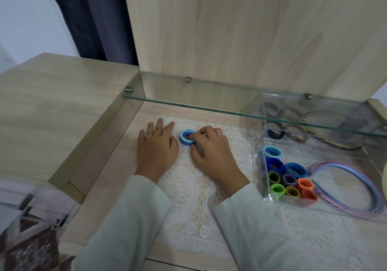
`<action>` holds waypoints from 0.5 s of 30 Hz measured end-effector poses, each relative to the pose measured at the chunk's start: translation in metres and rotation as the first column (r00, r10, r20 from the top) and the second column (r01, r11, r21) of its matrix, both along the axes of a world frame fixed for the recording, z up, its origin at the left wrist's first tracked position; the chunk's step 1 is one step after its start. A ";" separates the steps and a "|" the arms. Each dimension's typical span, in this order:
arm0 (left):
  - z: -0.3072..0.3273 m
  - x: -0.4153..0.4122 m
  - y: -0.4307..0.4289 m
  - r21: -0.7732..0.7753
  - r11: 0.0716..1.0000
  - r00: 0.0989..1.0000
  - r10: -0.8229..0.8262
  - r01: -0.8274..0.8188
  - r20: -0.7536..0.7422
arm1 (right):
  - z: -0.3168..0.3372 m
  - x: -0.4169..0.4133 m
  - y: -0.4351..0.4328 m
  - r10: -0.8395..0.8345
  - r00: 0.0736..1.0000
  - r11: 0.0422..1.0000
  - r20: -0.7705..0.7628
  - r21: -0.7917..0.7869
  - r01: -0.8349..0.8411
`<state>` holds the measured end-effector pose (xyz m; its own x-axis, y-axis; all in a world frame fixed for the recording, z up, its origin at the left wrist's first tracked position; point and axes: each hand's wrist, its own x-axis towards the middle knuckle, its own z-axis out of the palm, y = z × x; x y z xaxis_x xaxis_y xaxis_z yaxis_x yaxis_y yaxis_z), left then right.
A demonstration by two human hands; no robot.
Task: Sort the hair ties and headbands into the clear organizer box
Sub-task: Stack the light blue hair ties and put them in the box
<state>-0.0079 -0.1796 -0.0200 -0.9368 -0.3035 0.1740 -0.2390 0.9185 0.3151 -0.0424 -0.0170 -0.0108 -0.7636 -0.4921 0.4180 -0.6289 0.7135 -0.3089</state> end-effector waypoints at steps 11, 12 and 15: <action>0.010 -0.001 -0.005 0.147 0.989 0.996 -0.038 0.025 0.084 | 0.006 0.002 -0.001 0.004 0.999 1.000 0.051 0.028 -0.006; 0.011 -0.002 -0.005 0.164 0.986 0.995 -0.040 0.025 0.092 | 0.006 0.002 -0.001 0.000 0.999 0.999 0.050 0.040 -0.002; 0.016 -0.003 -0.005 0.186 0.982 0.988 -0.062 0.035 0.142 | 0.007 0.002 -0.002 -0.006 0.999 0.997 0.054 0.077 0.002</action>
<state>-0.0105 -0.1849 -0.0037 -0.9623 -0.2713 -0.0201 -0.2518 0.8601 0.4436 -0.0404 -0.0192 -0.0034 -0.7859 -0.5184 0.3370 -0.6101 0.7389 -0.2861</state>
